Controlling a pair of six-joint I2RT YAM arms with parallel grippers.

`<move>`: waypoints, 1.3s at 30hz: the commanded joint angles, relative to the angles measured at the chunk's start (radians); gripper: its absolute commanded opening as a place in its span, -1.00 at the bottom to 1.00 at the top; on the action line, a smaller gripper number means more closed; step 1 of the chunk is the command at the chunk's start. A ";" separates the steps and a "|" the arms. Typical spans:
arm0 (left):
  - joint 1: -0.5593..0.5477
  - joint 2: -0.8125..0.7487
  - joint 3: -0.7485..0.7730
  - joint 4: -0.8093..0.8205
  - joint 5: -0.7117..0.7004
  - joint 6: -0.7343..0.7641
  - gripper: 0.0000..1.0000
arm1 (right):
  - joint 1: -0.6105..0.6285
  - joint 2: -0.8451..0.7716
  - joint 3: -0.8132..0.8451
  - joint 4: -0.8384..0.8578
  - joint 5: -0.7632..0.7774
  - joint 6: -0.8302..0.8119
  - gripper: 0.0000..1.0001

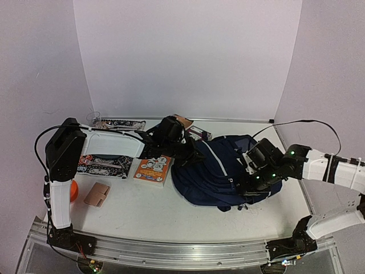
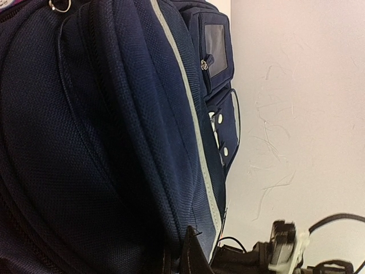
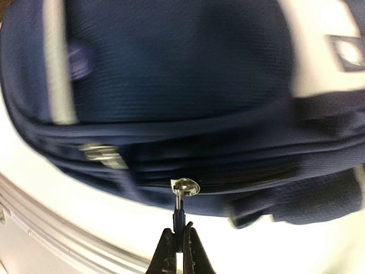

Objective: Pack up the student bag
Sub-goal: Unzip the second largest pocket of the student bag.

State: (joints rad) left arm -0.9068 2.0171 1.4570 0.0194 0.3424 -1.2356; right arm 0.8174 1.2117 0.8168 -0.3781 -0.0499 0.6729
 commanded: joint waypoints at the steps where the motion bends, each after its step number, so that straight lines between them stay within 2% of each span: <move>1: -0.015 -0.037 0.034 0.143 -0.110 -0.037 -1.00 | 0.089 0.081 0.123 0.038 -0.046 0.039 -1.00; 8: -0.055 -0.023 0.043 0.175 -0.173 -0.088 -1.00 | 0.132 0.196 0.249 0.109 -0.021 0.055 -1.00; 17: -0.113 -0.022 -0.018 0.263 -0.223 -0.155 -1.00 | 0.136 0.296 0.348 0.205 -0.014 0.052 -1.00; 26: -0.129 -0.062 -0.086 0.283 -0.253 -0.138 -0.99 | 0.137 0.320 0.312 0.333 0.038 0.076 -0.94; 29: -0.120 -0.094 -0.123 0.283 -0.263 -0.107 -0.75 | 0.136 0.325 0.288 0.335 0.050 0.078 -0.94; 33: -0.091 -0.155 -0.164 0.282 -0.270 -0.039 -0.33 | 0.136 0.334 0.261 0.347 0.049 0.080 -0.92; 35: -0.072 -0.193 -0.192 0.280 -0.274 -0.012 -0.15 | 0.137 0.341 0.254 0.353 0.047 0.082 -0.82; 39: -0.038 -0.279 -0.258 0.269 -0.296 0.045 -0.01 | 0.136 0.355 0.254 0.356 0.036 0.080 -0.63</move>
State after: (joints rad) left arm -0.9831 1.8619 1.2451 0.2527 0.0793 -1.2740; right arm 0.9482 1.5523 1.0664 -0.0744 -0.0190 0.7571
